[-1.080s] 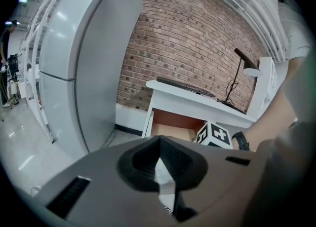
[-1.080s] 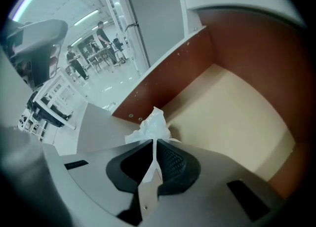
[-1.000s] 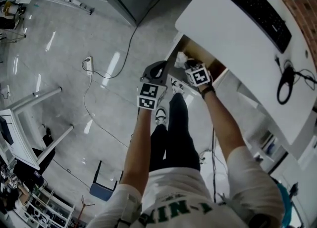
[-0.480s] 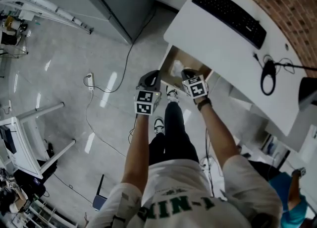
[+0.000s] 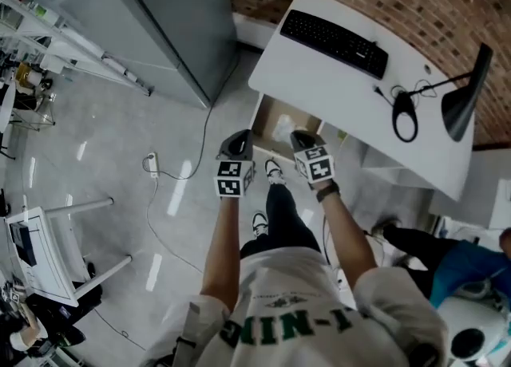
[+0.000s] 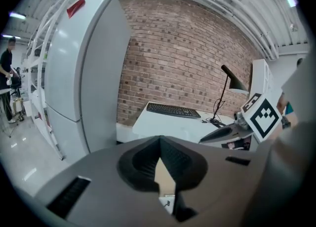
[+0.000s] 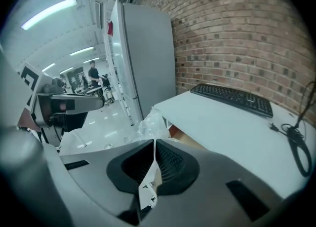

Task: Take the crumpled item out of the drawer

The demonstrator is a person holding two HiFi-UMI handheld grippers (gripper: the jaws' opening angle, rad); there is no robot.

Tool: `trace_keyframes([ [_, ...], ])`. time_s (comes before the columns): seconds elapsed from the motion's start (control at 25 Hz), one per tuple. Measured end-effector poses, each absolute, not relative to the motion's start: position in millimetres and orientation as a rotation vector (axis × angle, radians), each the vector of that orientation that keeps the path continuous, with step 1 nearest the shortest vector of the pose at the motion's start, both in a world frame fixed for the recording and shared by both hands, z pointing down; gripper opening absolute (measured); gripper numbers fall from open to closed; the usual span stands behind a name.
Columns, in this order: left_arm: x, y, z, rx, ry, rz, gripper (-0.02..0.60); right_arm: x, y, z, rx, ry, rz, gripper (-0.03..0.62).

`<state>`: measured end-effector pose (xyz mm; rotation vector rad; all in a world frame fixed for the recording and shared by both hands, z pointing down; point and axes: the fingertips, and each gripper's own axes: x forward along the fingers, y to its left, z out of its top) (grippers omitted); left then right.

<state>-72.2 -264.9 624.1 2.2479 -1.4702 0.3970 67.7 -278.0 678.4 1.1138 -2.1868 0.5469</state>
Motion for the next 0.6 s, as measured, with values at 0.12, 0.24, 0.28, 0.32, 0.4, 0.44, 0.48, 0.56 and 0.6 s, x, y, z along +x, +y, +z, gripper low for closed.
trace_keyframes([
  [0.12,-71.4,-254.3,594.3,2.269,-1.506,0.392,-0.002,83.9,-267.0,647.1,1.226,-2.207,0.511,0.015],
  [0.24,-72.7,-250.0,562.0,2.293,-1.561,0.390,-0.002,93.4,-263.5,606.0,1.333,-2.253,0.480,0.015],
  [0.28,-72.2,-247.1,550.8,2.304,-1.574,0.385,-0.002,96.4,-261.4,592.8,1.365,-2.269,0.470,0.015],
  [0.32,-71.7,-243.1,540.1,2.315,-1.587,0.376,-0.002,99.1,-258.2,580.3,1.394,-2.283,0.461,0.015],
  [0.4,-71.2,-234.6,521.2,2.330,-1.609,0.348,-0.002,103.6,-251.3,557.5,1.444,-2.307,0.444,0.015],
  [0.44,-70.6,-231.7,512.3,2.336,-1.620,0.328,-0.002,105.5,-248.9,546.0,1.469,-2.319,0.431,0.015],
  [0.48,-69.0,-229.8,503.0,2.345,-1.627,0.308,-0.002,107.4,-247.0,533.9,1.496,-2.332,0.410,0.015],
  [0.56,-63.2,-226.7,483.8,2.382,-1.636,0.287,-0.002,110.8,-242.2,507.3,1.555,-2.358,0.356,0.015],
  [0.6,-60.4,-225.5,473.9,2.405,-1.645,0.285,-0.002,111.5,-239.2,494.3,1.583,-2.372,0.334,0.015],
])
